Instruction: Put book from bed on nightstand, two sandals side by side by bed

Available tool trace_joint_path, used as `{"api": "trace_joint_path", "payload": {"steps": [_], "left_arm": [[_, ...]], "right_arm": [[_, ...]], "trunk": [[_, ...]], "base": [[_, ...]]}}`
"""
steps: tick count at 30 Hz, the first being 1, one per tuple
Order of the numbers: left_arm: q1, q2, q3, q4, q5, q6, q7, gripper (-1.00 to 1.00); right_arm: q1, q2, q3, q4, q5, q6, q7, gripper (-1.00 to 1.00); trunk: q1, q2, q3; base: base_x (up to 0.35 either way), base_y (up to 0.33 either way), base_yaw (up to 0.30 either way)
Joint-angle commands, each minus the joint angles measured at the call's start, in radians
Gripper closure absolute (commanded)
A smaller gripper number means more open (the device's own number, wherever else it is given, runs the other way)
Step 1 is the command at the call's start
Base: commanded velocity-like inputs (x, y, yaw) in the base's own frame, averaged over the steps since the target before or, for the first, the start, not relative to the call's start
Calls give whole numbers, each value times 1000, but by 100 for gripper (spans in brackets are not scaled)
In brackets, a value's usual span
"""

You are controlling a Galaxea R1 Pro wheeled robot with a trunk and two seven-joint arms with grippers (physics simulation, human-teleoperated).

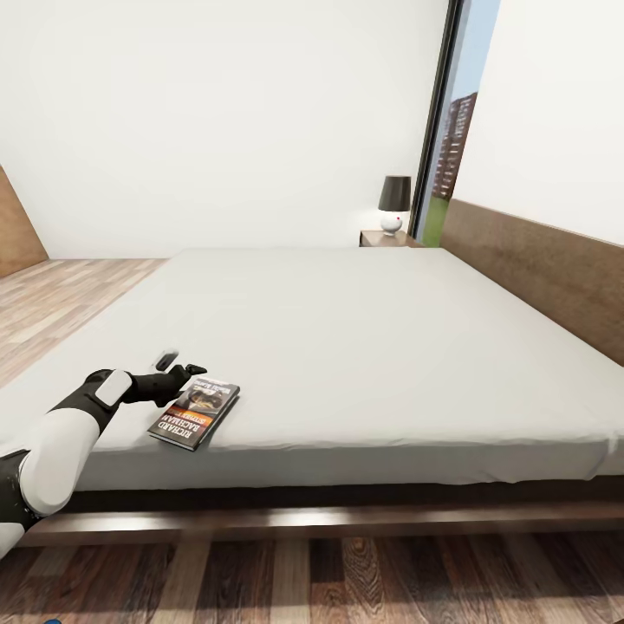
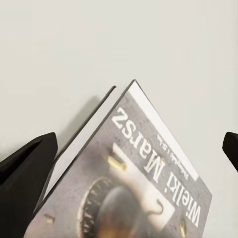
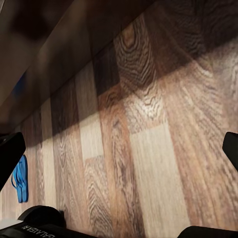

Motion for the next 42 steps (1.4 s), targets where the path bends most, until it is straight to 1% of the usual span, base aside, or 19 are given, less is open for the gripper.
{"api": "trace_joint_path", "payload": {"steps": [1,6,34,39,42], "left_arm": [[0,0,-1,0,-17,5,0,-100],[0,0,-1,0,-17,5,0,-100],[0,7,-2,-2,-19,7,2,-100],[0,14,-2,-2,-18,7,2,-100],[0,27,-2,-1,-18,7,1,-100]], "right_arm": [[-1,1,8,3,-5,-9,3,-100],[-1,1,8,3,-5,-9,3,-100],[-1,1,8,3,-5,-9,3,-100],[-1,1,8,3,-6,-9,3,-100],[-1,1,9,3,-6,-9,3,-100]], "trunk": [[0,0,-1],[0,0,-1],[-13,6,107],[-15,7,127],[-15,7,127]], "base": [[0,0,0],[0,0,0],[0,0,0],[0,0,0],[0,0,0]]}}
